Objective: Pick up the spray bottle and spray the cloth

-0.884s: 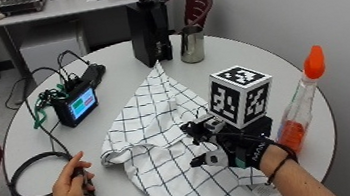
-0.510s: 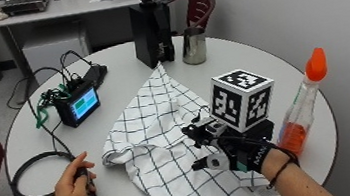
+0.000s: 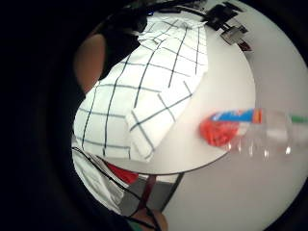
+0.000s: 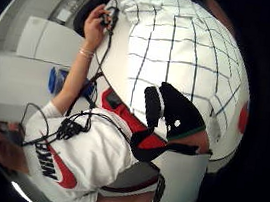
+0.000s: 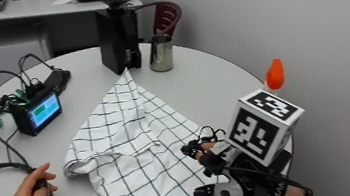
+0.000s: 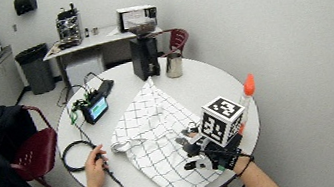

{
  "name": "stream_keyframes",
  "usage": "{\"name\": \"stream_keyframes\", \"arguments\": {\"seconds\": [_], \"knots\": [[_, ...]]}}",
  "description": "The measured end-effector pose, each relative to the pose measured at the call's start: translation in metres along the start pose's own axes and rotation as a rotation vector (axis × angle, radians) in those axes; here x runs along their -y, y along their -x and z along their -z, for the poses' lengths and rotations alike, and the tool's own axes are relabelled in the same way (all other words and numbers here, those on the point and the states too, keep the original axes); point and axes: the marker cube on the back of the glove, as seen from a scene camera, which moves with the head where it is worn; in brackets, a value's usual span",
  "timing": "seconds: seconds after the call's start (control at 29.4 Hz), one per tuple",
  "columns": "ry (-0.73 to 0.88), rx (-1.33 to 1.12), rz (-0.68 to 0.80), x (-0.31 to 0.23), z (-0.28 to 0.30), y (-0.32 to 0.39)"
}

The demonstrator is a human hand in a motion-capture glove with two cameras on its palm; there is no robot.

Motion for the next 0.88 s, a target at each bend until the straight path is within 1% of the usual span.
{"name": "stream_keyframes", "arguments": {"seconds": [0.07, 0.14, 0.2, 0.27, 0.34, 0.44, 0.54, 0.71, 0.78, 0.88], "knots": [[-0.099, 0.061, 0.026, -0.013, 0.007, 0.000], [-0.241, 0.155, 0.024, -0.027, 0.016, -0.007], [-0.401, 0.313, -0.062, -0.039, 0.025, -0.020], [-0.540, 0.458, -0.202, -0.047, 0.032, -0.038], [-0.650, 0.523, -0.315, -0.049, 0.035, -0.062], [-0.757, 0.578, -0.402, -0.046, 0.029, -0.099], [-0.785, 0.677, -0.442, -0.037, 0.013, -0.128], [-0.687, 0.845, -0.479, -0.006, -0.013, -0.152], [-0.668, 0.869, -0.479, 0.007, -0.015, -0.154], [-0.688, 0.848, -0.503, 0.017, -0.010, -0.157]]}}
